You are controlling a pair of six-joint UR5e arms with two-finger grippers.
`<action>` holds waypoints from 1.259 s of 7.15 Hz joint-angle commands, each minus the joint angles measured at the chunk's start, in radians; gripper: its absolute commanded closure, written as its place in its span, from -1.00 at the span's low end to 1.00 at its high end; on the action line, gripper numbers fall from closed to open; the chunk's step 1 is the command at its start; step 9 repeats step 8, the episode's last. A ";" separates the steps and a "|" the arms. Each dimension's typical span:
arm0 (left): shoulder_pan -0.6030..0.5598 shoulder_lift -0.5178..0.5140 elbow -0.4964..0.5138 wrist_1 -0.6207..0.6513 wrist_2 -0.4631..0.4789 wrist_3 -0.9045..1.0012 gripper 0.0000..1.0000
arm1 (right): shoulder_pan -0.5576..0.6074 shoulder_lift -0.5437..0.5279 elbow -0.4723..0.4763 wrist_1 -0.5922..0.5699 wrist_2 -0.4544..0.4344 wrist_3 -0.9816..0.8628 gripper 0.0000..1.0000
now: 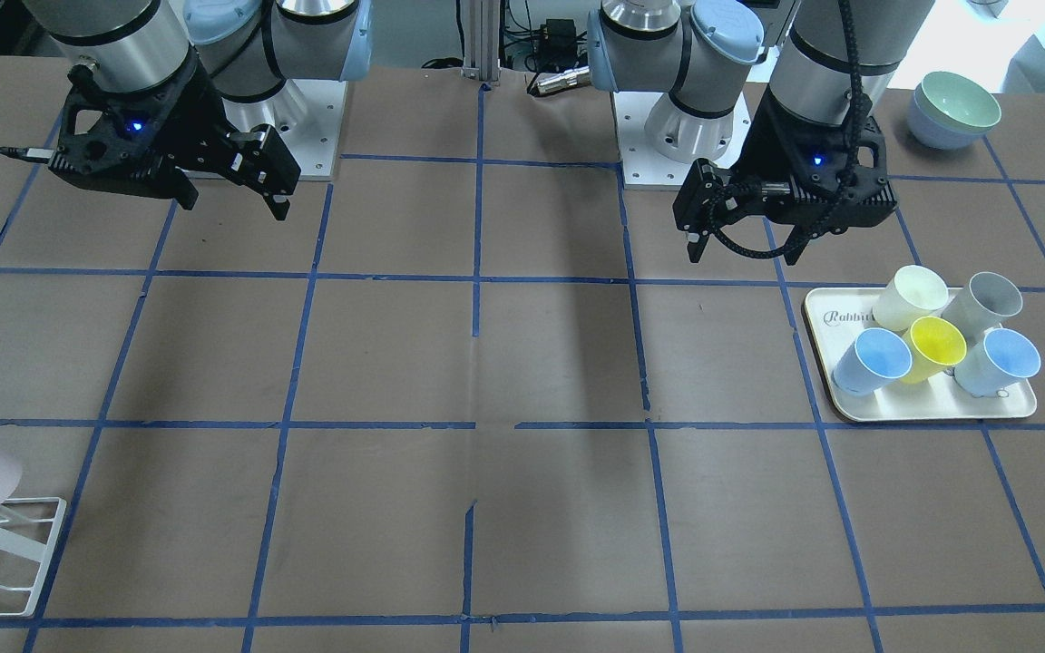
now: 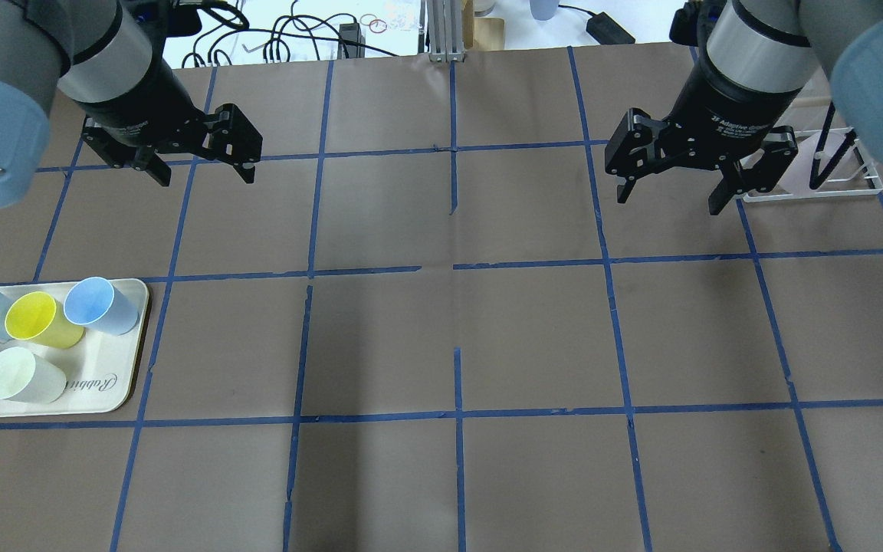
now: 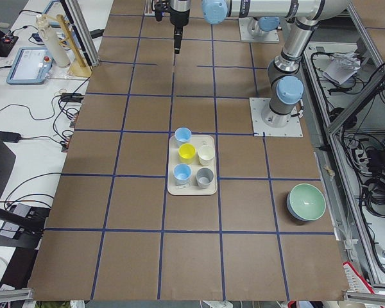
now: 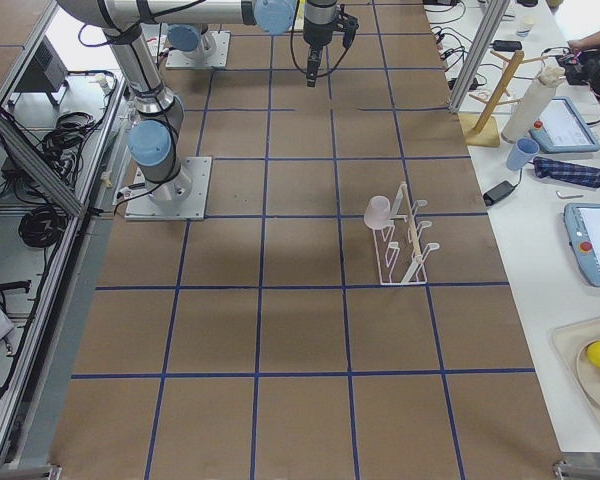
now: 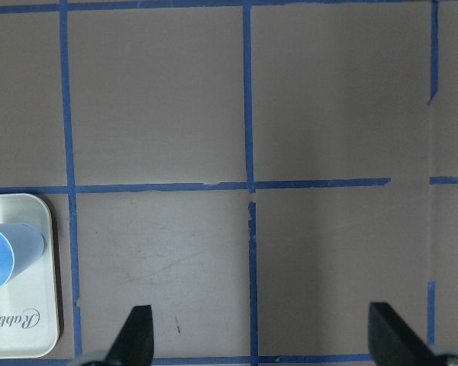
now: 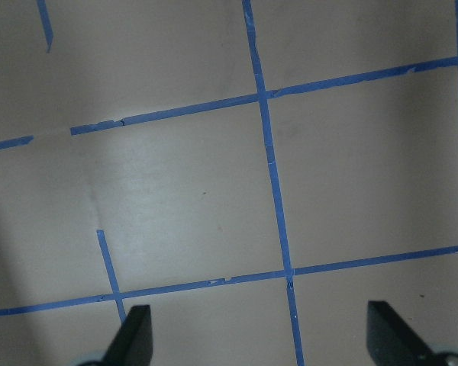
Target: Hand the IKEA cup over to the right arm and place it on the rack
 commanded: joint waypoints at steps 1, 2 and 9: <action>0.000 0.002 0.000 0.000 0.000 0.001 -1.00 | -0.005 -0.025 0.005 0.001 -0.016 -0.006 -1.00; 0.000 0.000 0.000 0.000 0.000 0.000 -1.00 | -0.007 -0.040 0.008 0.000 -0.026 -0.006 -1.00; 0.000 0.002 -0.002 0.000 0.000 0.002 -1.00 | -0.024 -0.047 0.025 -0.006 -0.050 -0.001 -1.00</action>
